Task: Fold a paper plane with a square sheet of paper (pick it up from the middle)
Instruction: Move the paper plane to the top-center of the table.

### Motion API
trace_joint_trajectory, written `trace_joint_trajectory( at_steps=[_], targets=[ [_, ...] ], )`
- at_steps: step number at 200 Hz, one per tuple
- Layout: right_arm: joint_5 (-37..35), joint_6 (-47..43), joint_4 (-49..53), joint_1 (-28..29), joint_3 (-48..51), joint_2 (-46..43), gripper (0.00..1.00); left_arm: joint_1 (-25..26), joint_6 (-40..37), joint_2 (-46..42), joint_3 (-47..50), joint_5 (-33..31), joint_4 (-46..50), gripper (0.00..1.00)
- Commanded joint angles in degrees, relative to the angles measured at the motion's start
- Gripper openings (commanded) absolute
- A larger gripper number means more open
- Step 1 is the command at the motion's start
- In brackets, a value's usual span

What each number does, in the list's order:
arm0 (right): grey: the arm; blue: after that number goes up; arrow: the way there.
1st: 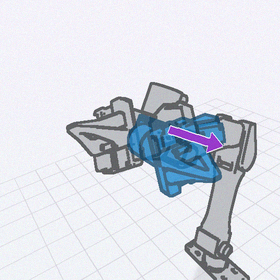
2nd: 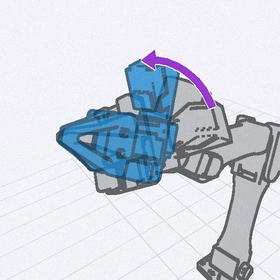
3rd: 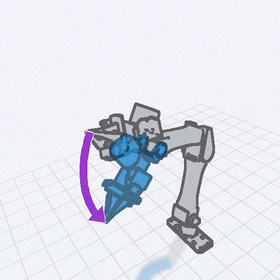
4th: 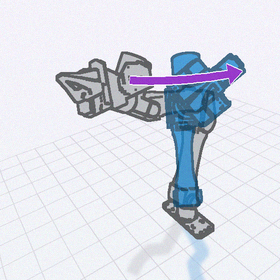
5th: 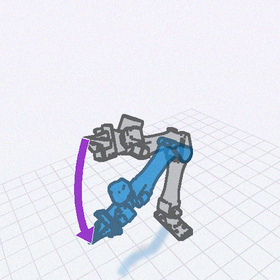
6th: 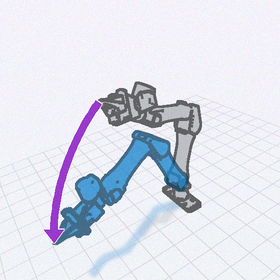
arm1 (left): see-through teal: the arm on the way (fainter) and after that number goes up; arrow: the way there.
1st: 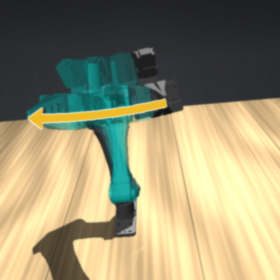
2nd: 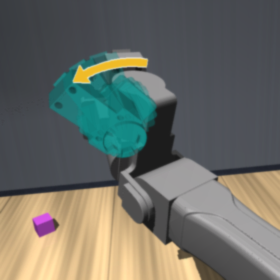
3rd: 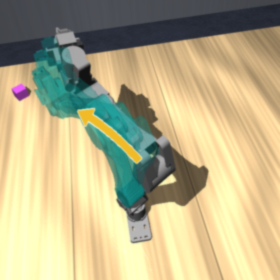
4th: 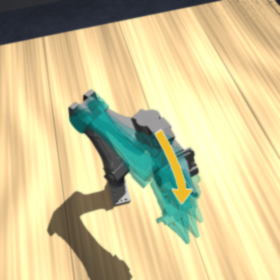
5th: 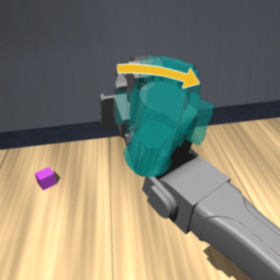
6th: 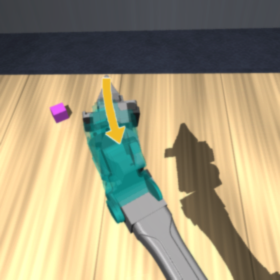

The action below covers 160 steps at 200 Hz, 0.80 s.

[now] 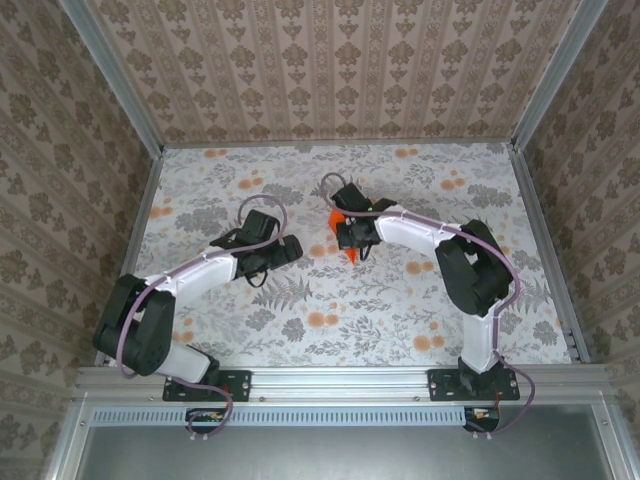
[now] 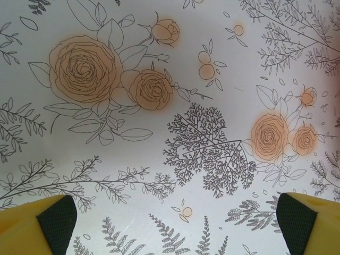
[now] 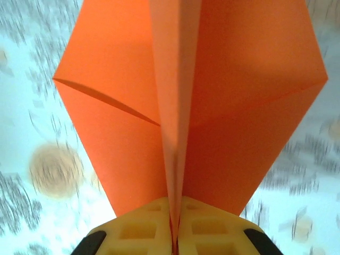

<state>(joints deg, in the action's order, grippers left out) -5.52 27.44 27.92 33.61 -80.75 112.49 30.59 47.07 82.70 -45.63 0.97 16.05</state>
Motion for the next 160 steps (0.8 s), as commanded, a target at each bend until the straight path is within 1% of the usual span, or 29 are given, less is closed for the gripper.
trace_joint_trajectory(
  at_steps=[1, 27, 35, 65, 83, 115, 132, 146, 150, 160],
  targets=[
    [1.37, -2.86, 1.54, -1.82, -4.75, 4.66, 0.1, -0.57, -2.07, -2.01, 0.41, -1.23, 2.22, 1.0],
    [1.67, -4.15, 2.56, -3.3, -9.64, 8.31, 0.12, -0.87, -3.06, -2.55, 0.28, -1.58, 2.87, 1.0],
    [1.7, -4.31, 4.46, -3.61, -10.55, 9.22, 0.13, -0.88, -3.27, -2.64, 0.19, -1.67, 3.16, 1.0],
    [1.66, -4.44, 6.21, -4.07, -12.35, 11.94, 0.16, -1.23, -3.97, -2.56, -0.21, -2.37, 3.88, 1.0],
    [1.43, -4.19, 6.83, -4.03, -12.61, 13.07, 0.18, -1.41, -5.88, -2.79, -0.84, -2.93, 4.27, 1.0],
    [1.21, -3.93, 8.05, -4.12, -13.64, 13.35, 0.21, -2.23, -8.37, -3.99, -3.74, -9.48, 7.45, 1.0],
    [1.04, -3.58, 9.24, -4.1, -14.4, 12.34, 0.23, -3.41, -9.94, -4.91, -5.32, -11.52, 8.64, 1.0],
    [0.81, -3.02, 9.73, -4.16, -14.53, 10.19, 0.27, -4.08, -11.36, -6.18, -6.32, -13.22, 8.84, 1.0],
    [0.75, -2.78, 9.86, -4.13, -14.45, 9.37, 0.28, -5.67, -11.87, -6.67, -6.5, -13.85, 8.78, 1.0],
    [0.5, -2.35, 10.13, -4.16, -14.34, 6.95, 0.33, -6.89, -13.29, -7.84, -7.08, -15.6, 8.81, 1.0]
  ],
)
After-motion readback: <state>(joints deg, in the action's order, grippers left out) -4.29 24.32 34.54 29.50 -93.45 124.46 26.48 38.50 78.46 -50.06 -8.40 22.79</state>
